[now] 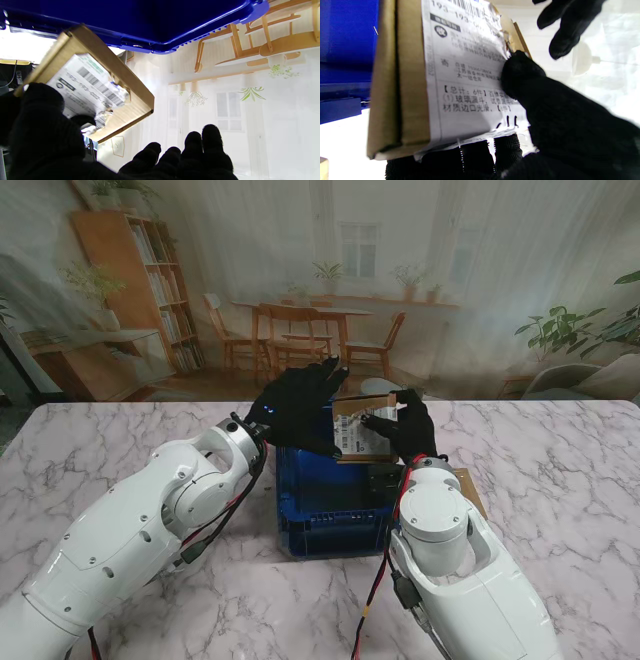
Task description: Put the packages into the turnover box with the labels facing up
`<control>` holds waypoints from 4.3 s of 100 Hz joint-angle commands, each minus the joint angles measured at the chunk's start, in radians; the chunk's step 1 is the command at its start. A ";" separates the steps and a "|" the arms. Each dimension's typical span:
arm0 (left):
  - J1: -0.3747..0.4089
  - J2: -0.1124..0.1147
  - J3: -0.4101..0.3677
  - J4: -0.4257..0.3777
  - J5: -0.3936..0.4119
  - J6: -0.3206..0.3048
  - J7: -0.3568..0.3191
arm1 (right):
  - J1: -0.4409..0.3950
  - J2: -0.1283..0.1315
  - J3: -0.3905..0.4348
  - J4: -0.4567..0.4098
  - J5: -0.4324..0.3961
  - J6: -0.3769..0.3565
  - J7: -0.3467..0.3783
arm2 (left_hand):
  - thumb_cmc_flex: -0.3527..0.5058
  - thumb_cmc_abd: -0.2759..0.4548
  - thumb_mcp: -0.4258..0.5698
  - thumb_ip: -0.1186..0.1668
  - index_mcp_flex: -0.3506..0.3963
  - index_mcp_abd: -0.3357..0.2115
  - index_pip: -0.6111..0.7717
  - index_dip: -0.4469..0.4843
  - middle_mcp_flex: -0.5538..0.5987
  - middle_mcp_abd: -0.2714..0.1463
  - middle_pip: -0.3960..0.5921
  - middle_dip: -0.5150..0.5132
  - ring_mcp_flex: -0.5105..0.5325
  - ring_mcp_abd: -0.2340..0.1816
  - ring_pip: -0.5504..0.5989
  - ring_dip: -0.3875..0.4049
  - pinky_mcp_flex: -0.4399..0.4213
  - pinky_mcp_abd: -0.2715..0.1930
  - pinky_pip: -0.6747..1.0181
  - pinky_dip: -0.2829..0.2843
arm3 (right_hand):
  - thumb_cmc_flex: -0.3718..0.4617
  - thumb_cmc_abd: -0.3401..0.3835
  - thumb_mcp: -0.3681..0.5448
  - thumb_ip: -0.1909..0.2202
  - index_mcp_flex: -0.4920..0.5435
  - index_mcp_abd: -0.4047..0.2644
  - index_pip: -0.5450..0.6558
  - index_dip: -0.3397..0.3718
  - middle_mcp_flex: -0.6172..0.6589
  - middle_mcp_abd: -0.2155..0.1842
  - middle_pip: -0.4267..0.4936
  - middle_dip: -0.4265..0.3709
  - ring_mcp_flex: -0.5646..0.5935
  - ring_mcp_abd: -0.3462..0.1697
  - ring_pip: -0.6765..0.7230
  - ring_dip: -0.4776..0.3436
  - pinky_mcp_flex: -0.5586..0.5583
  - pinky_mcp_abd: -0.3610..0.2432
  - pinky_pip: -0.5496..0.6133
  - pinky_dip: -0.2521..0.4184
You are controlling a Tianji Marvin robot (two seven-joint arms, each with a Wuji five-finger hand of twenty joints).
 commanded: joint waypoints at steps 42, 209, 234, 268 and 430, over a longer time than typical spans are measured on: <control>-0.052 0.002 0.082 0.026 0.007 0.061 -0.027 | 0.030 -0.031 -0.006 -0.005 0.099 0.021 -0.037 | -0.045 -0.028 0.013 -0.009 -0.015 -0.020 -0.055 -0.202 -0.059 0.038 -0.026 -0.027 -0.088 0.061 -0.010 -0.036 -0.033 0.029 -0.079 -0.047 | 0.158 0.128 0.226 0.045 0.094 -0.244 0.211 0.067 -0.045 -0.011 0.074 -0.008 0.175 -0.267 0.382 0.090 0.019 -0.062 0.013 -0.012; -0.162 -0.003 0.216 0.162 0.117 0.050 0.130 | 0.015 -0.035 0.005 -0.058 0.295 0.078 -0.018 | 0.465 0.031 0.186 0.194 -0.026 -0.006 0.055 0.280 0.063 -0.087 0.178 0.408 0.145 -0.083 0.189 0.349 0.074 -0.112 0.217 0.153 | 0.162 0.129 0.233 0.043 0.090 -0.194 0.199 0.041 -0.038 -0.003 0.071 -0.007 0.203 -0.271 0.446 0.084 0.042 -0.053 0.025 -0.013; -0.132 -0.007 0.174 0.153 0.082 0.014 0.152 | 0.018 -0.036 0.007 -0.051 0.283 0.091 -0.012 | 0.446 0.056 0.404 0.262 0.064 -0.073 0.270 0.547 0.242 -0.135 0.416 0.540 0.300 -0.128 0.310 0.529 0.187 -0.123 0.300 0.180 | 0.157 0.141 0.216 0.044 0.065 -0.175 0.168 0.017 -0.047 0.004 0.052 -0.014 0.187 -0.258 0.423 0.074 0.032 -0.047 0.019 -0.016; -0.087 -0.001 0.106 0.111 0.076 -0.021 0.140 | 0.031 -0.043 0.010 -0.037 0.299 0.106 -0.024 | 0.489 -0.038 0.559 0.188 0.080 -0.120 0.428 0.644 0.333 -0.179 0.475 0.783 0.411 -0.121 0.288 0.929 0.224 -0.120 0.349 0.241 | 0.159 0.149 0.204 0.050 0.039 -0.155 0.123 -0.020 -0.045 0.002 0.037 -0.024 0.185 -0.255 0.399 0.068 0.024 -0.049 0.015 -0.016; -0.128 0.010 0.157 0.113 0.061 -0.065 0.029 | 0.054 -0.054 0.012 -0.010 0.353 0.109 -0.057 | 0.096 -0.077 0.021 0.018 -0.010 -0.015 -0.039 -0.215 -0.060 0.051 -0.026 -0.028 0.063 0.061 0.135 0.086 0.120 -0.045 0.122 0.042 | 0.164 0.144 0.221 0.044 0.045 -0.150 0.145 -0.018 -0.040 -0.005 0.064 -0.023 0.210 -0.281 0.467 0.091 0.043 -0.061 0.029 -0.013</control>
